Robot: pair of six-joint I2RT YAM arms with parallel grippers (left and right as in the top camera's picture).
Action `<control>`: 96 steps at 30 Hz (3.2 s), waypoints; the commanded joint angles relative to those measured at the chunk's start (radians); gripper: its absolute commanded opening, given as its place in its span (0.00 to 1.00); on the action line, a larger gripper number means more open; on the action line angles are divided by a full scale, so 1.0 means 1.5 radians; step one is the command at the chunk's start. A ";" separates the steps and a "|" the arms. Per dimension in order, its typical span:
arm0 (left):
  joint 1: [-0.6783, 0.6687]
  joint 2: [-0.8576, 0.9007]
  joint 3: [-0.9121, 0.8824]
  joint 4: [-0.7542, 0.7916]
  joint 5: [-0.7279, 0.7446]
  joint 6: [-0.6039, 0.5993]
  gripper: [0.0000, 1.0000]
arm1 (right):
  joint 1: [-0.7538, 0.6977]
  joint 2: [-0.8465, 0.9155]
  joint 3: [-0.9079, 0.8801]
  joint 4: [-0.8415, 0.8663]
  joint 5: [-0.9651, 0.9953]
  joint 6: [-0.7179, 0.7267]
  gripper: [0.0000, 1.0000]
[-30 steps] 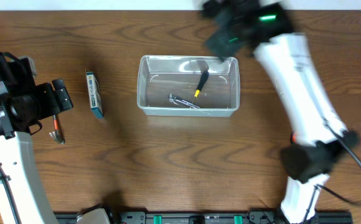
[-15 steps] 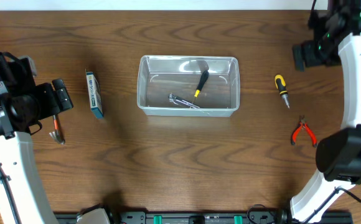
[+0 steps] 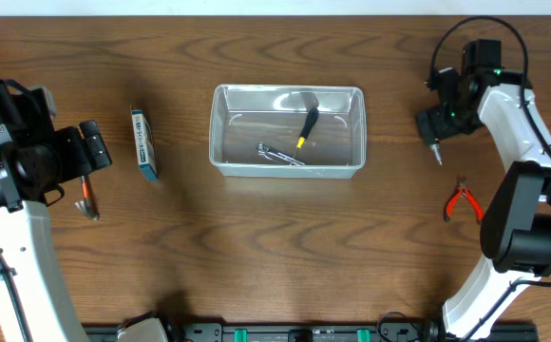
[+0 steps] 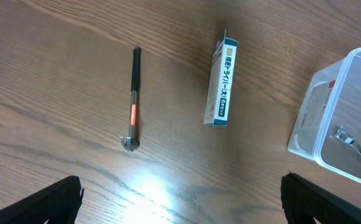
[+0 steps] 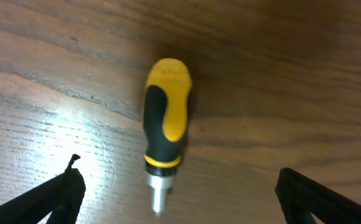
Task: Pack container
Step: 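Move the right gripper over the yellow-black stubby screwdriver, then lower the right gripper and grasp the stubby screwdriver, then carry the stubby screwdriver into the container and release it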
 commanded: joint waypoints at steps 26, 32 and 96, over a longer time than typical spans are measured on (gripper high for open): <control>0.004 -0.004 0.014 -0.004 0.002 0.006 0.98 | 0.006 0.105 -0.024 0.045 -0.031 -0.018 0.92; 0.004 -0.004 0.014 -0.005 0.002 0.006 0.98 | 0.006 0.113 -0.024 0.040 -0.034 -0.018 0.77; 0.004 -0.004 0.014 -0.006 0.002 0.006 0.98 | 0.375 -0.003 0.238 -0.107 -0.091 -0.283 0.01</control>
